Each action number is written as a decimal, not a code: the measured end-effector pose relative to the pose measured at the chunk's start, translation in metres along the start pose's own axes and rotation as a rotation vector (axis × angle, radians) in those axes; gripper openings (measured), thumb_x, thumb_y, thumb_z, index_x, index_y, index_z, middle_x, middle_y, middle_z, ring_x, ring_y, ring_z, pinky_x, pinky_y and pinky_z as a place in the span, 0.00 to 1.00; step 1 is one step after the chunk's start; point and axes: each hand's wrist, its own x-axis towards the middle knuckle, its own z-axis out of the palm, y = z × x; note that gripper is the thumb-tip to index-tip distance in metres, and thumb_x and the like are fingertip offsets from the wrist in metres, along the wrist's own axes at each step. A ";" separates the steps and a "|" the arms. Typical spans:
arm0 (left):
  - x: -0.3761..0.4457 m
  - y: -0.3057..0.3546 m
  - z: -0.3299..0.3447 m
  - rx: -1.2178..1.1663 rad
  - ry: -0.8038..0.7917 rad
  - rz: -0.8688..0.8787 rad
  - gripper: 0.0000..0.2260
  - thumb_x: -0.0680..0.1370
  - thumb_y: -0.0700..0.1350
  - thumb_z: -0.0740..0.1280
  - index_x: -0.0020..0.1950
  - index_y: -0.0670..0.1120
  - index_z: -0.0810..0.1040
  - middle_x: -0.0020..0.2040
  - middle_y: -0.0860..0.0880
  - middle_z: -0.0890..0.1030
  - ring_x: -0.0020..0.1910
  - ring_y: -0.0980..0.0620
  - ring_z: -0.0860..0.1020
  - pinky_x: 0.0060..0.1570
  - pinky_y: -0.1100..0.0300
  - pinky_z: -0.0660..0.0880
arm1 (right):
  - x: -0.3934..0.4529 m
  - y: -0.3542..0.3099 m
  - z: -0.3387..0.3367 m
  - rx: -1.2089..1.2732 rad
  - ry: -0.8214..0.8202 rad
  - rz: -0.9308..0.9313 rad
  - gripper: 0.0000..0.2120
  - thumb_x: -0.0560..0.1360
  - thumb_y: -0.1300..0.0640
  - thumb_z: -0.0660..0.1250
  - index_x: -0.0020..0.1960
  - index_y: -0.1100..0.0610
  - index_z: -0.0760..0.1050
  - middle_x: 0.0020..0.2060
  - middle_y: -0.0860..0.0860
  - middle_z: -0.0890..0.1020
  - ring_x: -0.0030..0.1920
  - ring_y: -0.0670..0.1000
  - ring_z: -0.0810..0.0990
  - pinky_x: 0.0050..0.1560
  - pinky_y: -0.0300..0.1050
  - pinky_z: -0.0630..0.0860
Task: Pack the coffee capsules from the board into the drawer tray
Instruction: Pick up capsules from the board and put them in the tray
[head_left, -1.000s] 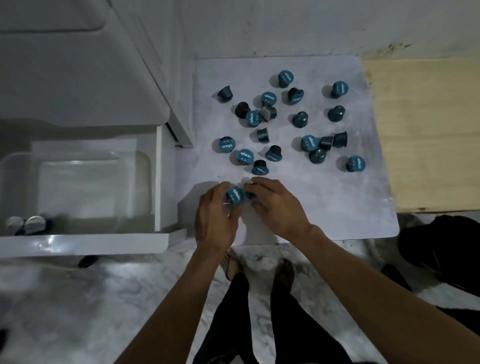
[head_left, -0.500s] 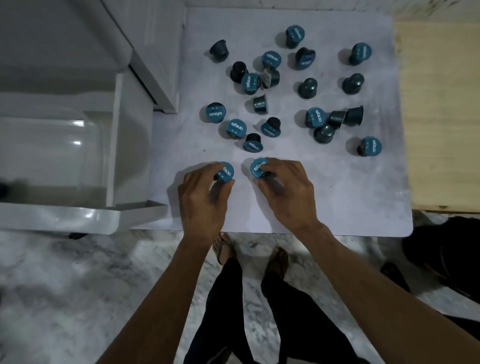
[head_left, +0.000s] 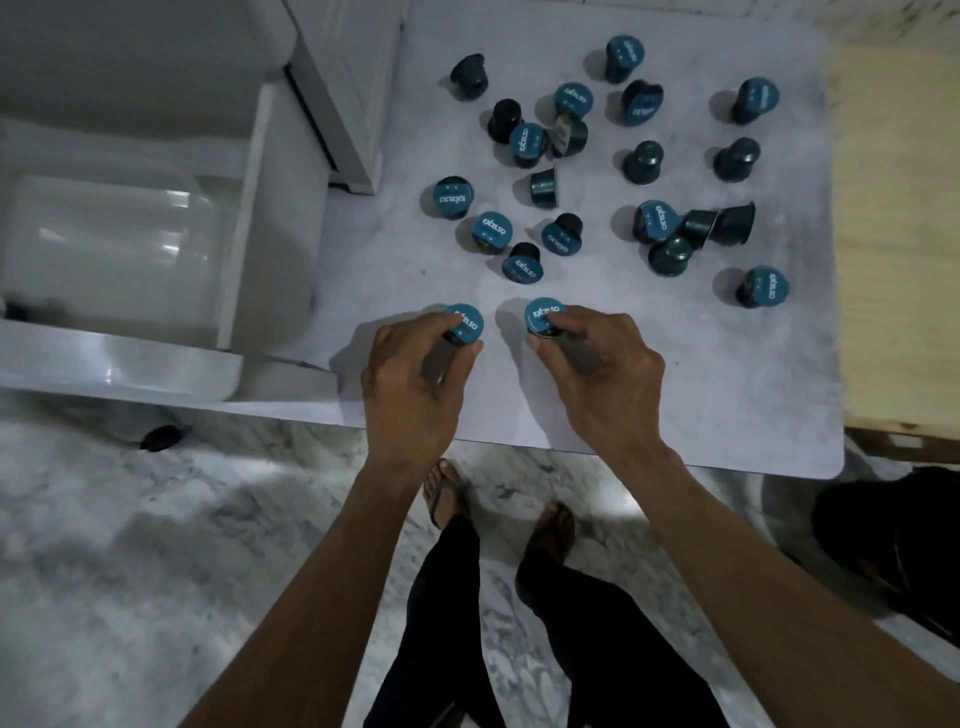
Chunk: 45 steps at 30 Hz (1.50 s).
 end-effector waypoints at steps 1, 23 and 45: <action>-0.002 0.009 -0.004 -0.004 -0.007 -0.011 0.12 0.73 0.42 0.76 0.55 0.41 0.82 0.53 0.48 0.84 0.52 0.47 0.81 0.50 0.50 0.79 | 0.000 -0.005 -0.006 -0.004 0.005 0.013 0.14 0.68 0.61 0.80 0.51 0.61 0.82 0.49 0.53 0.85 0.47 0.54 0.83 0.50 0.40 0.79; 0.080 0.061 -0.279 0.027 0.123 0.044 0.14 0.70 0.45 0.78 0.53 0.55 0.81 0.48 0.65 0.77 0.44 0.63 0.77 0.39 0.75 0.72 | 0.068 -0.262 0.006 0.345 -0.033 -0.044 0.11 0.69 0.53 0.77 0.49 0.53 0.82 0.42 0.47 0.84 0.37 0.47 0.80 0.36 0.37 0.75; 0.223 -0.126 -0.365 0.354 -0.718 -0.014 0.08 0.71 0.48 0.77 0.47 0.51 0.83 0.36 0.66 0.74 0.35 0.63 0.74 0.35 0.74 0.67 | 0.102 -0.306 0.197 0.018 -0.656 0.095 0.08 0.69 0.54 0.78 0.47 0.53 0.83 0.33 0.31 0.74 0.28 0.44 0.76 0.33 0.29 0.68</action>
